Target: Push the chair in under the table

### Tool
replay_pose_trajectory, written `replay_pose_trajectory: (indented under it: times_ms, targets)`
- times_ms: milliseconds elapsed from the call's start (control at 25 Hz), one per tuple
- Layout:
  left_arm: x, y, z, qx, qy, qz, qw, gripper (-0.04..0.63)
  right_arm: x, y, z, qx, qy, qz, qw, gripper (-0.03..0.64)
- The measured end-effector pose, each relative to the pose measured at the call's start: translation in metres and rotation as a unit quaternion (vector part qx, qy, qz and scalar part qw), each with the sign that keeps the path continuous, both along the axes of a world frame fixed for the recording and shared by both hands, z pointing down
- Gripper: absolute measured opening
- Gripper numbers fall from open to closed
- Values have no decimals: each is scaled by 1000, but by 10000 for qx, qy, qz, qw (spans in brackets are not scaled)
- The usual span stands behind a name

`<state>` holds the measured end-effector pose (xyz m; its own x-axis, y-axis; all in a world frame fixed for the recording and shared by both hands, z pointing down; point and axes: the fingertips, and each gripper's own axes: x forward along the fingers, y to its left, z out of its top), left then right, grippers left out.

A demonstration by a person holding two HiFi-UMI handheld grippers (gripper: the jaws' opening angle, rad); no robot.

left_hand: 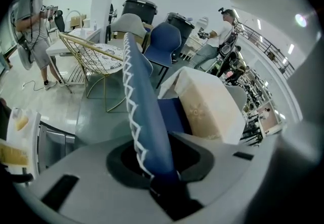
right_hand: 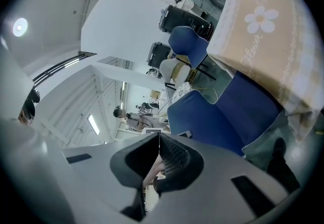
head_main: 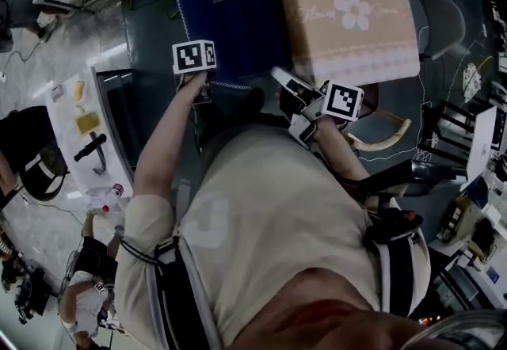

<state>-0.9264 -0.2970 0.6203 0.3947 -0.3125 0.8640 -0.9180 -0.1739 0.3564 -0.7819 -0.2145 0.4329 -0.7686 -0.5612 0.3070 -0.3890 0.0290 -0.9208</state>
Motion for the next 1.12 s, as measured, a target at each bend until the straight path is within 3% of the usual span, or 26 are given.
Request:
replay_pose_trajectory:
  times_ms: [600, 920, 1120]
  targets:
    - [11, -34, -4, 27, 8, 437, 9990, 87, -7, 0, 3, -150, 159, 40, 9998, 12]
    - [10, -35, -3, -120, 443, -246, 9986, 84, 2, -7, 8, -202, 130, 286, 9993, 12]
    - [14, -35, -2, -72, 99, 303, 9995, 84, 2, -3, 6, -101, 109, 339, 9993, 12]
